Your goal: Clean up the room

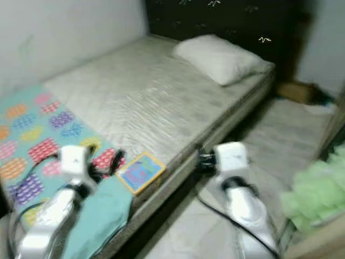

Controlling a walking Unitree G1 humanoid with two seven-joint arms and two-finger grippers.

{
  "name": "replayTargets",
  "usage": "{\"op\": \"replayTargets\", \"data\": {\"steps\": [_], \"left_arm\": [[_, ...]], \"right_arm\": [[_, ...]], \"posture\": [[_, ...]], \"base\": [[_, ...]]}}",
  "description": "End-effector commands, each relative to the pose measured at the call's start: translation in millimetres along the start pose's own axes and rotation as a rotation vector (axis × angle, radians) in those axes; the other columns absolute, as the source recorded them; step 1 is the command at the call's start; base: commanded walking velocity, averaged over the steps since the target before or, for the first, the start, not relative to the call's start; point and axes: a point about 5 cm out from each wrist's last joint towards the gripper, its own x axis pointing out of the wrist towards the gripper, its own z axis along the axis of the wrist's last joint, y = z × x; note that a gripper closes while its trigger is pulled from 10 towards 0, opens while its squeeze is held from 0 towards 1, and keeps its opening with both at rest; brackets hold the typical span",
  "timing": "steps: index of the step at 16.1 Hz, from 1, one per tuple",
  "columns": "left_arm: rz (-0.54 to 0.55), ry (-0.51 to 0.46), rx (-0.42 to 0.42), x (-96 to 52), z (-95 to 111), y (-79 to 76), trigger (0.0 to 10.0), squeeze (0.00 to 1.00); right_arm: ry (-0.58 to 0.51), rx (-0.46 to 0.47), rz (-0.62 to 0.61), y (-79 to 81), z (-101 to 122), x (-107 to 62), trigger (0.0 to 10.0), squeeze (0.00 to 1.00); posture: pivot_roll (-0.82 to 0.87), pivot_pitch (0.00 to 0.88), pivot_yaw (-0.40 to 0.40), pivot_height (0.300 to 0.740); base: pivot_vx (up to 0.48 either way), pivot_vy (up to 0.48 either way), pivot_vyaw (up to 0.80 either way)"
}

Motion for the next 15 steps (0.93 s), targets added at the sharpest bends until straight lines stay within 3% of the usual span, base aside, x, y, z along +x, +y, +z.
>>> {"op": "replayTargets", "data": {"steps": [1,15], "left_arm": [[-0.009,-0.023,0.015,3.0,5.6,-2.2,10.0,0.0],[-0.011,-0.036,0.028,10.0,6.3,-1.7,10.0,0.0]], "right_arm": [[0.006,-0.009,-0.02,-5.4,-2.3,-1.6,10.0,0.0],[-0.051,-0.004,-0.008,-0.3,2.6,5.1,10.0,0.0]], "posture": [[-0.25,0.001,0.093,0.74],[-0.25,0.0,0.099,0.74]], "base": [[0.0,0.0,0.8],[0.0,0.0,0.77]]}}
